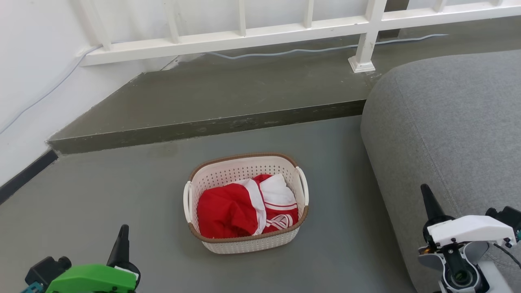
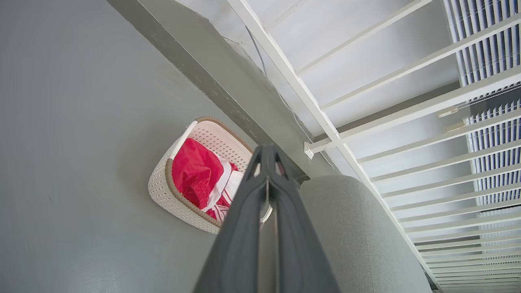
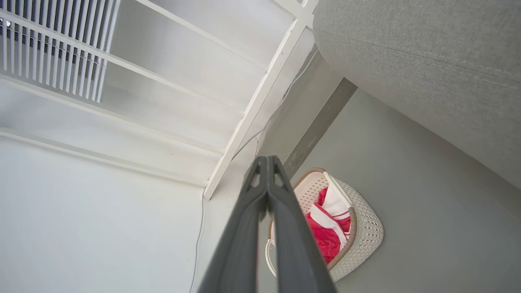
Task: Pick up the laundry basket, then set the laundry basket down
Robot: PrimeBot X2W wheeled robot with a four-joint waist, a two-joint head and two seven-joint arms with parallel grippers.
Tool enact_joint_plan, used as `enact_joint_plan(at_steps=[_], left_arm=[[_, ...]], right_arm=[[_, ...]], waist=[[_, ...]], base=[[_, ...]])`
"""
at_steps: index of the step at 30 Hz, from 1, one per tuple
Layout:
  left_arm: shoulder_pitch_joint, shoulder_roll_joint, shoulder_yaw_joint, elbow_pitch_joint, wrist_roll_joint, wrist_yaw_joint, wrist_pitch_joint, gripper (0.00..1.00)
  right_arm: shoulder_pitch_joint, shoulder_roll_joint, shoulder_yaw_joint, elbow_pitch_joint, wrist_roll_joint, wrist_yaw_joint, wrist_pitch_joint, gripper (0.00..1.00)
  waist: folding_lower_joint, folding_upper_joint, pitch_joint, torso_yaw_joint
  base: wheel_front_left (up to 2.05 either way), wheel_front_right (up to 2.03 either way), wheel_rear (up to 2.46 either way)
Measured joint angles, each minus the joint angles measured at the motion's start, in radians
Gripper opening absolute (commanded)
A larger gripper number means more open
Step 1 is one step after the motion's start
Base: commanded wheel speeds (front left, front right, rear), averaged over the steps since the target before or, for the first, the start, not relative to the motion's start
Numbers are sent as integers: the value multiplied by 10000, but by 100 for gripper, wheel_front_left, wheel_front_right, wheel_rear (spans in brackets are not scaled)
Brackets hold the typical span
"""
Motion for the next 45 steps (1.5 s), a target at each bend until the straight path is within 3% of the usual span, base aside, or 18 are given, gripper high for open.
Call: enact_joint_plan(at_steps=[45], left_arm=[[-1001,52,936,619,-5097,-903,1141,0]], right_arm=[[-425,393,-1749,-46,4907,930,1308,0]], waist=[[0,0,-27,92]], base=[[0,0,0]])
